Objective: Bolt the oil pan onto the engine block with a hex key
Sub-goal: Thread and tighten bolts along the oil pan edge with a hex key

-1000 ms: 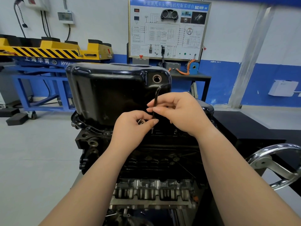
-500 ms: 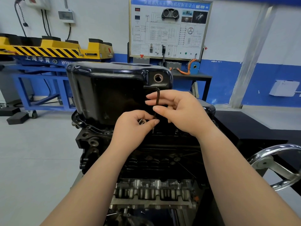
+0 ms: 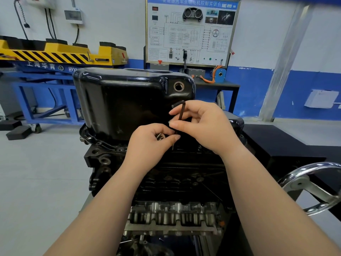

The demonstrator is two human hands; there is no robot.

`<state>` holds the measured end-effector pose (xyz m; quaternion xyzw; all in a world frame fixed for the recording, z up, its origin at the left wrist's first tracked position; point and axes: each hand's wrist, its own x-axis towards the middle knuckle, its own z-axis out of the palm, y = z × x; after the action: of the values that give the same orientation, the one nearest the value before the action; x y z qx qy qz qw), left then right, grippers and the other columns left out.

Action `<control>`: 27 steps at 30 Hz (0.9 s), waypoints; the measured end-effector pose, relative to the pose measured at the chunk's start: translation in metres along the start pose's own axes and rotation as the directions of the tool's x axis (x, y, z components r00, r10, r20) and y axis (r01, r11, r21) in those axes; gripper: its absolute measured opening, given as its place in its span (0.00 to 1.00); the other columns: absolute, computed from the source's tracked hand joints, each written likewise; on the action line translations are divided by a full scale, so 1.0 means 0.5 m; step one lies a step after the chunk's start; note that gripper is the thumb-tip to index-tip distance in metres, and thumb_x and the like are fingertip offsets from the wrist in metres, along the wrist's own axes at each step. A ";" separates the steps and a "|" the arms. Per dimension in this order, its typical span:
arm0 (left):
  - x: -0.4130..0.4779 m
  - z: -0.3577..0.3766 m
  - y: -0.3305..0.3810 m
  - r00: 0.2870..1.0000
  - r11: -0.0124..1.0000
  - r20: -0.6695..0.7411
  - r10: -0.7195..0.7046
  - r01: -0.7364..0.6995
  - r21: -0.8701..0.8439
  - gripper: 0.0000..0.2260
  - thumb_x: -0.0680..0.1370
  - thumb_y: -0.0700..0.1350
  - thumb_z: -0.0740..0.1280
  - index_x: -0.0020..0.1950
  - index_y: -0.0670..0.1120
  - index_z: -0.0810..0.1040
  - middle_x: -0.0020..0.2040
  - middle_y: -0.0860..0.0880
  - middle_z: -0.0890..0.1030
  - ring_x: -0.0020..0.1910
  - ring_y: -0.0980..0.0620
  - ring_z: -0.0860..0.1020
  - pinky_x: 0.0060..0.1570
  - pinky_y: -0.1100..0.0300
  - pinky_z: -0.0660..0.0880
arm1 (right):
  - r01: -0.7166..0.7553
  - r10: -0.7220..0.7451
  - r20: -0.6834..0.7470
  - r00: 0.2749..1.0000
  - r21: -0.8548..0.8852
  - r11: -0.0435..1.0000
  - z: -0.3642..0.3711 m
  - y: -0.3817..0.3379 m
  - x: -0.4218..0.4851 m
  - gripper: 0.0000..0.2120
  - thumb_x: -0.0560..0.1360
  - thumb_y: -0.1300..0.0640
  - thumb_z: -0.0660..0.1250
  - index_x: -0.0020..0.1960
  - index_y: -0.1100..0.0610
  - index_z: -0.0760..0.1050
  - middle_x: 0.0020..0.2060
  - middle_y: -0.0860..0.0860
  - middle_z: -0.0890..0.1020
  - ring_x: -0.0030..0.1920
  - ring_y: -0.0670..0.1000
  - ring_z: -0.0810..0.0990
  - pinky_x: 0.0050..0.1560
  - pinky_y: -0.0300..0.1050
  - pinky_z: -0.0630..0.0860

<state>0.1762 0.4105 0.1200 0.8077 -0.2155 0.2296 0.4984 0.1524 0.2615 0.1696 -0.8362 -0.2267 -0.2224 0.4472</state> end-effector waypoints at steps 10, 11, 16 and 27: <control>-0.001 0.000 0.001 1.000 1.000 -0.001 -0.012 0.012 -0.019 0.09 0.71 0.48 0.73 0.34 0.59 0.77 0.26 0.64 0.75 0.26 0.65 0.72 0.27 0.73 0.67 | -0.014 0.012 0.037 0.999 0.072 0.997 -0.002 0.001 0.002 0.10 0.73 0.64 0.69 0.49 0.50 0.80 0.40 0.46 0.85 0.43 0.38 0.82 0.50 0.35 0.77; -0.001 0.000 0.000 1.000 1.000 -0.002 -0.014 0.014 -0.021 0.08 0.71 0.49 0.73 0.34 0.59 0.77 0.25 0.63 0.75 0.25 0.64 0.71 0.27 0.73 0.67 | -0.012 0.011 0.016 1.000 0.066 0.998 0.001 0.003 0.002 0.09 0.73 0.63 0.70 0.49 0.51 0.80 0.39 0.47 0.85 0.39 0.38 0.82 0.47 0.34 0.76; 0.000 0.001 -0.001 1.000 1.000 -0.002 -0.013 0.013 -0.003 0.03 0.71 0.50 0.73 0.38 0.57 0.80 0.27 0.65 0.75 0.27 0.66 0.72 0.28 0.75 0.67 | -0.014 0.017 -0.075 0.997 0.036 0.999 0.007 0.006 0.001 0.08 0.69 0.59 0.74 0.48 0.53 0.80 0.29 0.44 0.80 0.23 0.41 0.67 0.30 0.29 0.66; -0.001 0.001 0.002 1.000 1.000 0.000 -0.006 0.006 0.000 0.09 0.71 0.49 0.72 0.36 0.62 0.76 0.30 0.68 0.76 0.31 0.68 0.74 0.31 0.76 0.68 | 0.025 -0.024 -0.011 1.000 0.067 0.997 0.005 0.003 -0.003 0.11 0.74 0.64 0.68 0.52 0.49 0.79 0.43 0.45 0.85 0.42 0.63 0.82 0.48 0.53 0.79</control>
<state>0.1754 0.4096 0.1200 0.8083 -0.2132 0.2282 0.4992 0.1526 0.2624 0.1666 -0.8167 -0.2420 -0.2244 0.4733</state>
